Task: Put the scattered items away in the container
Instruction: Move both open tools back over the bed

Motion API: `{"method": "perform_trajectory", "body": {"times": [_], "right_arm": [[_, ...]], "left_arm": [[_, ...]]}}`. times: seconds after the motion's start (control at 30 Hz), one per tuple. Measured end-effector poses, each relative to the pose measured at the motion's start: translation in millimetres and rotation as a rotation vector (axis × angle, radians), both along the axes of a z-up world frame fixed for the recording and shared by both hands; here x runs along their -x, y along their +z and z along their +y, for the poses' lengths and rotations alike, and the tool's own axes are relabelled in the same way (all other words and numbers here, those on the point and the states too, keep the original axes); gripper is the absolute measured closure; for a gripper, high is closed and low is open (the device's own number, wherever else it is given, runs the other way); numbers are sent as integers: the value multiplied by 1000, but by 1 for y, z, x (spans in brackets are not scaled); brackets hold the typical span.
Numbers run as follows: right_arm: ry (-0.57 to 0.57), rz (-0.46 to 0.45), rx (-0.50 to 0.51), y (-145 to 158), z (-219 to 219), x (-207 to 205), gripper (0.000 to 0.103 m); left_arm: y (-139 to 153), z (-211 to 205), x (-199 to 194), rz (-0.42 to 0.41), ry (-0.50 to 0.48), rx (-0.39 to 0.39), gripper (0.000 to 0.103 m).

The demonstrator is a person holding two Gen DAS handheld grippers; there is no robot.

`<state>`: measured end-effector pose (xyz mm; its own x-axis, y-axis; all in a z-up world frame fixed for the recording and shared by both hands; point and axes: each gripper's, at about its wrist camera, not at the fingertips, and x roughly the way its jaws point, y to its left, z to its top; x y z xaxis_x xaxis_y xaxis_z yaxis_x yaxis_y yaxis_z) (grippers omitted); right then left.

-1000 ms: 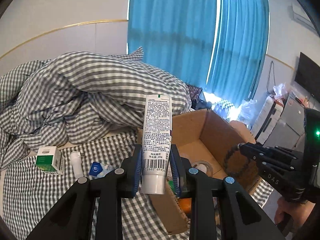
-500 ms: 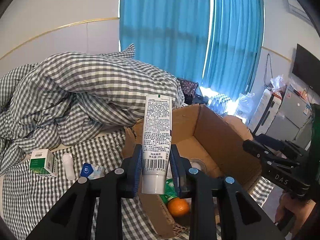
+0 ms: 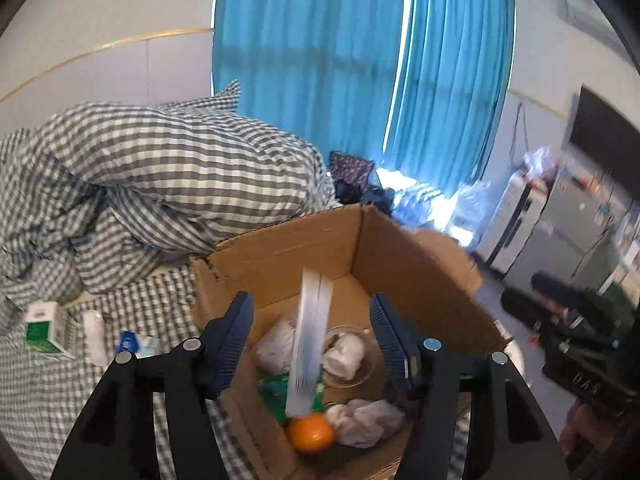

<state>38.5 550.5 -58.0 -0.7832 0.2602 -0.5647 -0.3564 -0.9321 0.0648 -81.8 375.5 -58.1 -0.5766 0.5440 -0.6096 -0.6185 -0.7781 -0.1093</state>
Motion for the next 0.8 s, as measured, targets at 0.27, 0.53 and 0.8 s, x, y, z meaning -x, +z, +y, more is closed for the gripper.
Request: {"method": "perform_trajectory", "body": {"times": [0.27,0.53,0.8], "right_arm": [[0,9,1,2,-2,-1,39],[47,29,-5,11,-34,7,36],[151,43,-27,24,-101,33,35]], "left_arm": [[3,-9,0,19,38,14,20],[12,-54,3,35,118,38,20],[21,-143,9,40,252,42,20]]}}
